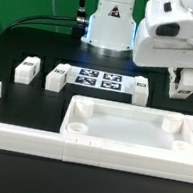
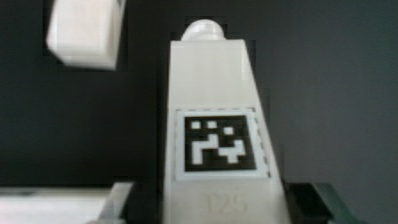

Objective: Assemble desk

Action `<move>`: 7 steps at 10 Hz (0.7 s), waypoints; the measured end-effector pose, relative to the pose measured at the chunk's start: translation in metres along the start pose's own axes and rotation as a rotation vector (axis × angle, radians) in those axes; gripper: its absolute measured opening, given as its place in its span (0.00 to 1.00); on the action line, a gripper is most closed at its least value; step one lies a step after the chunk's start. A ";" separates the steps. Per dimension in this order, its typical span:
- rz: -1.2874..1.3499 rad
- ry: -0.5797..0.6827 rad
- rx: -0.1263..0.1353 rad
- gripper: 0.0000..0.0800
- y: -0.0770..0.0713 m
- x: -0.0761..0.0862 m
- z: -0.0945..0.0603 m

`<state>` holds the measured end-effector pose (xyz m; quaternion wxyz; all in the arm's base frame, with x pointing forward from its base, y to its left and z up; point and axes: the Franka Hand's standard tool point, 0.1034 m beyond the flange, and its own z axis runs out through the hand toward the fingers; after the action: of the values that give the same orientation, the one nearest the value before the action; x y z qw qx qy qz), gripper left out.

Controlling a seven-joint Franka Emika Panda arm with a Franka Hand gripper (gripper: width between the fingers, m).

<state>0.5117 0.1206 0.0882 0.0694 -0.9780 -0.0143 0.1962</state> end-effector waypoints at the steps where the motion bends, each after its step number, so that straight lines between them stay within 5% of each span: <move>1: 0.014 0.053 0.000 0.36 -0.002 0.006 -0.016; 4: 0.031 0.244 0.001 0.36 -0.015 0.017 -0.066; 7: 0.023 0.457 0.002 0.36 -0.014 0.023 -0.061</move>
Offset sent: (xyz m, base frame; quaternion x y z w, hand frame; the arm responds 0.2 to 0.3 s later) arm 0.0273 -0.0032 0.0562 -0.0427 0.1315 0.0274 0.9900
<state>0.5561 0.1281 0.1374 0.0696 -0.9970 0.0134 -0.0297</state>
